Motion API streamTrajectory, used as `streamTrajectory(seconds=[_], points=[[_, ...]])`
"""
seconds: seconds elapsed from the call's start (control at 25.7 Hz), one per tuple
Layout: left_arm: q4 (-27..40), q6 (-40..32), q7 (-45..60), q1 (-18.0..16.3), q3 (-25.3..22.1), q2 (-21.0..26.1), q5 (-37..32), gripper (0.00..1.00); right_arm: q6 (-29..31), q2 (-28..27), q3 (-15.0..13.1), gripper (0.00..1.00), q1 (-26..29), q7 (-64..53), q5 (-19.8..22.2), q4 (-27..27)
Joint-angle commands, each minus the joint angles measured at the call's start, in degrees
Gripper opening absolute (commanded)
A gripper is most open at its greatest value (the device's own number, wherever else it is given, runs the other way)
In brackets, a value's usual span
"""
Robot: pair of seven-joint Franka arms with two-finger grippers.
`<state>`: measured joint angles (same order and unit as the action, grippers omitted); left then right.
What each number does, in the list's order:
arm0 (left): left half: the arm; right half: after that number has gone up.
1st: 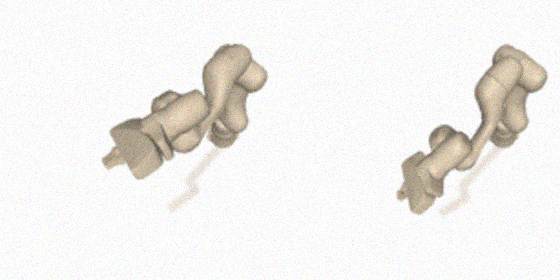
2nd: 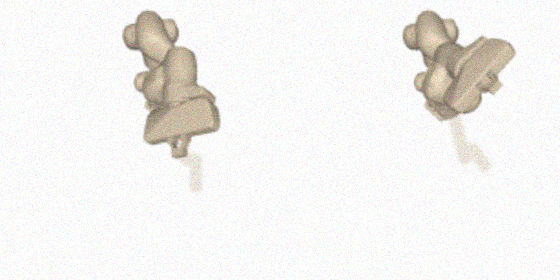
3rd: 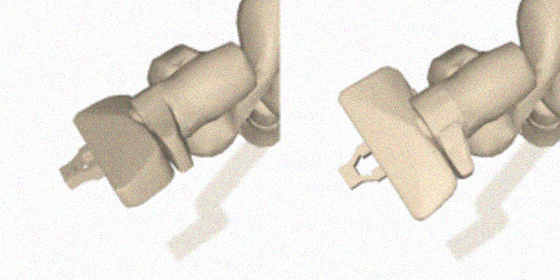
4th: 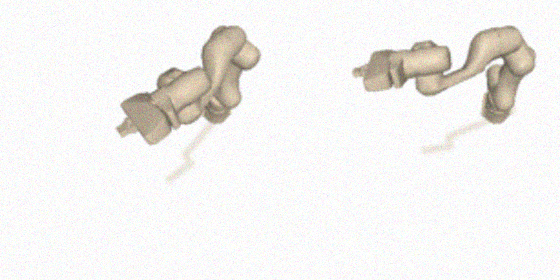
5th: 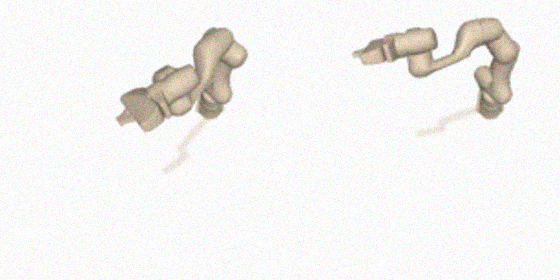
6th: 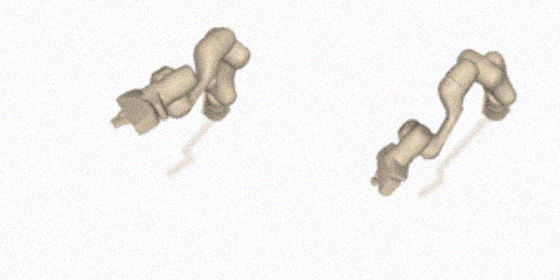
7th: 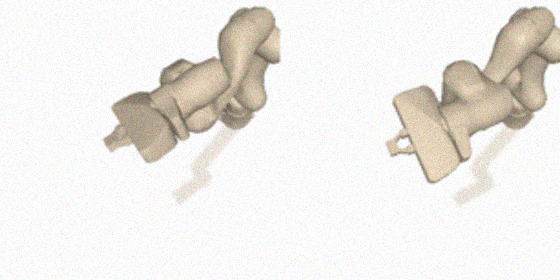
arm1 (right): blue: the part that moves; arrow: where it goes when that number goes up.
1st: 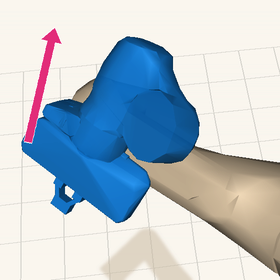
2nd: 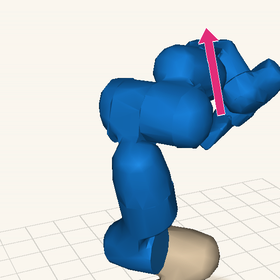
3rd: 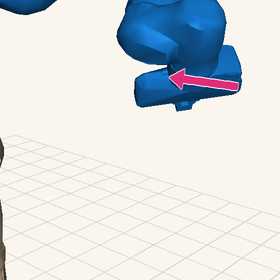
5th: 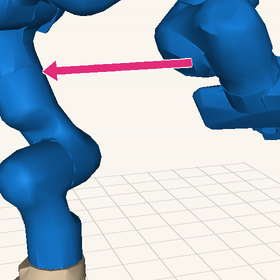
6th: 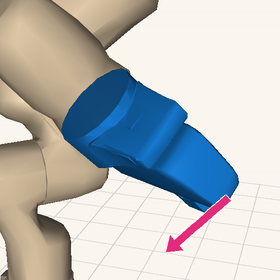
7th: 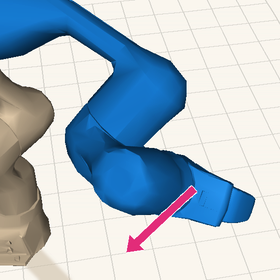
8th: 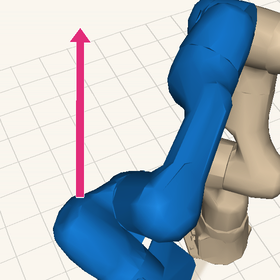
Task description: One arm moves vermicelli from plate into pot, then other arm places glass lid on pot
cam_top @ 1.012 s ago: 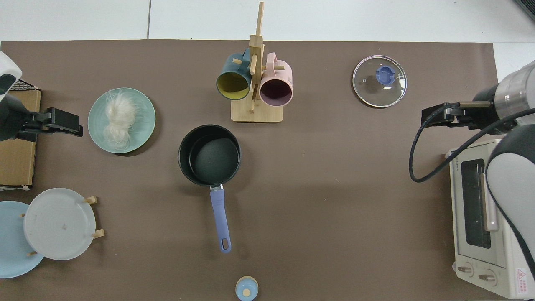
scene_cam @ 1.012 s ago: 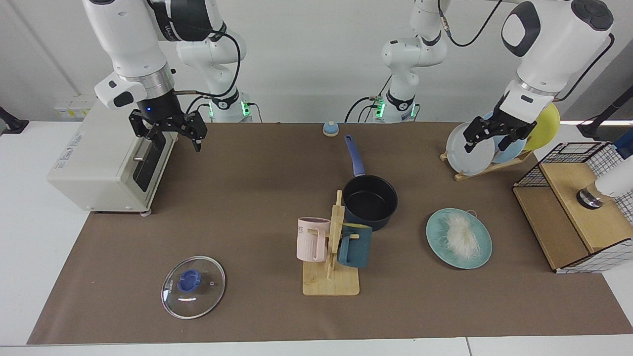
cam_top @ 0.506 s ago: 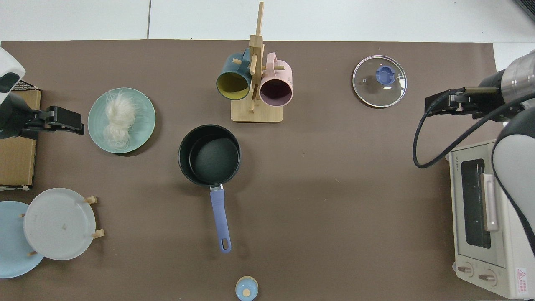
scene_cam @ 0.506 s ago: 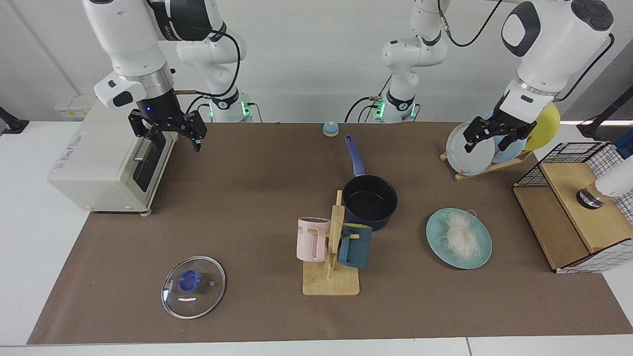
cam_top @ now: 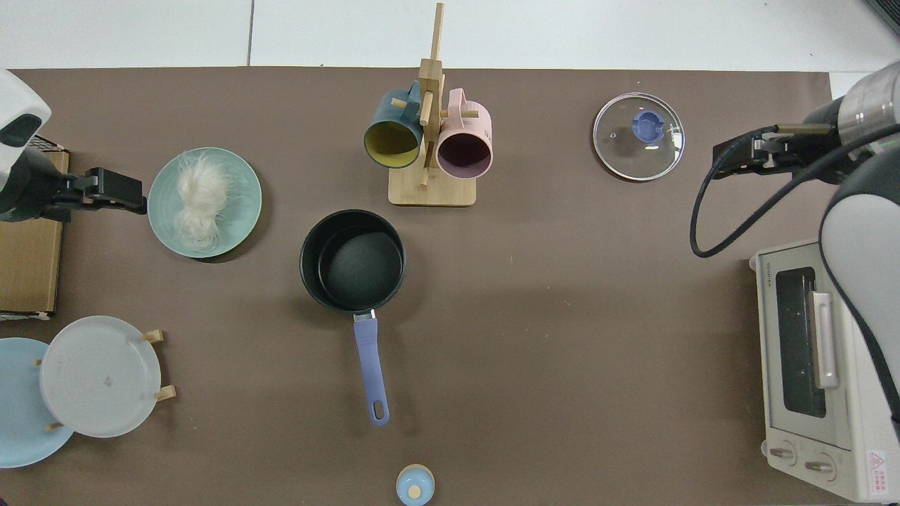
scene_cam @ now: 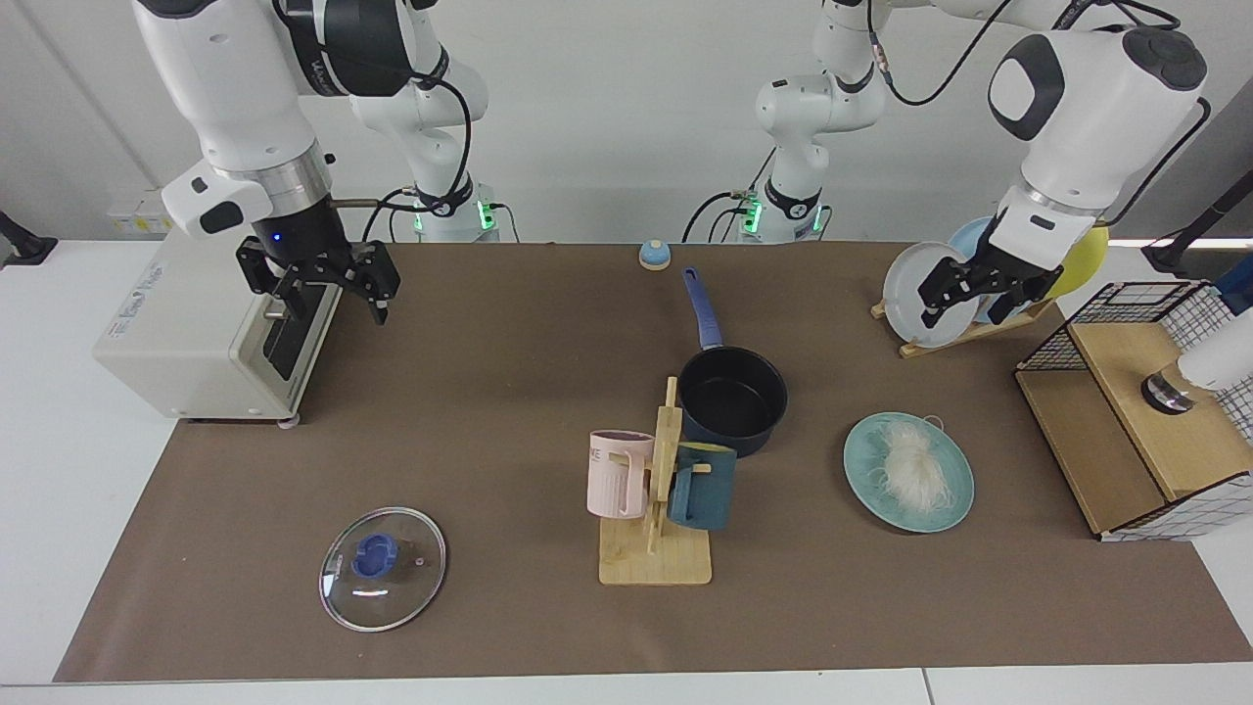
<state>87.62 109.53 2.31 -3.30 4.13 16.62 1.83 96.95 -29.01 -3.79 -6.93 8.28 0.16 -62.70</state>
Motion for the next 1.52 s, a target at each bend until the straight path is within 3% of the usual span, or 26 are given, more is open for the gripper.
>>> streamTrajectory(seconds=[0.0, 0.16, 0.31, 0.58, 0.9, 0.93, 0.97, 1.05, 1.09, 1.25, 1.48], points=[[0.9, 4.0, -1.4, 0.4, -0.2, 3.2, -1.2, 1.00, 3.6, -9.1, 0.5, 0.98, 1.0, -2.3, -1.0, 7.5], [1.5, 8.2, -4.9, -0.1, -0.2, 6.3, -3.8, 1.00, 8.2, -13.5, 0.6, 0.98, 2.4, -2.4, -1.0, 7.5], [5.8, 13.8, -4.8, -0.5, -0.3, 6.5, -4.6, 1.00, 13.2, -17.1, 0.5, 0.98, 3.0, -2.3, -1.0, 7.5], [11.2, 20.2, -4.7, -0.1, -0.3, 8.3, -4.6, 1.00, 20.9, -20.3, 0.6, 0.97, 4.5, -1.4, -1.0, 7.2], [12.2, 22.0, -4.8, 0.0, -0.3, 11.1, -4.6, 1.00, 21.2, -20.1, 0.6, 0.98, 3.9, -0.6, -1.0, 5.7], [12.2, 22.1, -5.0, -0.2, -0.3, 11.4, -4.6, 0.97, 21.2, -20.1, 0.6, 0.98, 4.1, -0.9, -1.0, 5.6], [12.1, 22.2, -6.1, -0.4, -0.3, 11.6, -4.7, 0.81, 21.3, -20.1, 0.6, 0.98, 4.2, -1.0, -1.1, 5.4], [11.8, 22.2, -8.0, -0.4, -0.3, 11.7, -4.6, 0.12, 21.7, -20.1, 0.6, 0.98, 4.4, -1.1, -1.2, 4.3], [11.6, 22.1, -8.0, -0.4, -0.3, 11.8, -4.5, 0.00, 22.4, -19.8, 0.6, 0.99, 4.1, -1.1, -1.0, 3.2], [10.9, 21.6, -8.2, -0.5, -0.3, 11.9, -4.6, 0.00, 25.9, -18.9, 0.6, 0.99, 4.2, -1.1, -1.3, 1.3], [7.8, 17.2, -8.6, -0.4, -0.4, 11.9, -4.8, 0.00, 26.1, -18.9, 0.6, 0.99, 4.1, -1.0, -1.3, 0.7]])
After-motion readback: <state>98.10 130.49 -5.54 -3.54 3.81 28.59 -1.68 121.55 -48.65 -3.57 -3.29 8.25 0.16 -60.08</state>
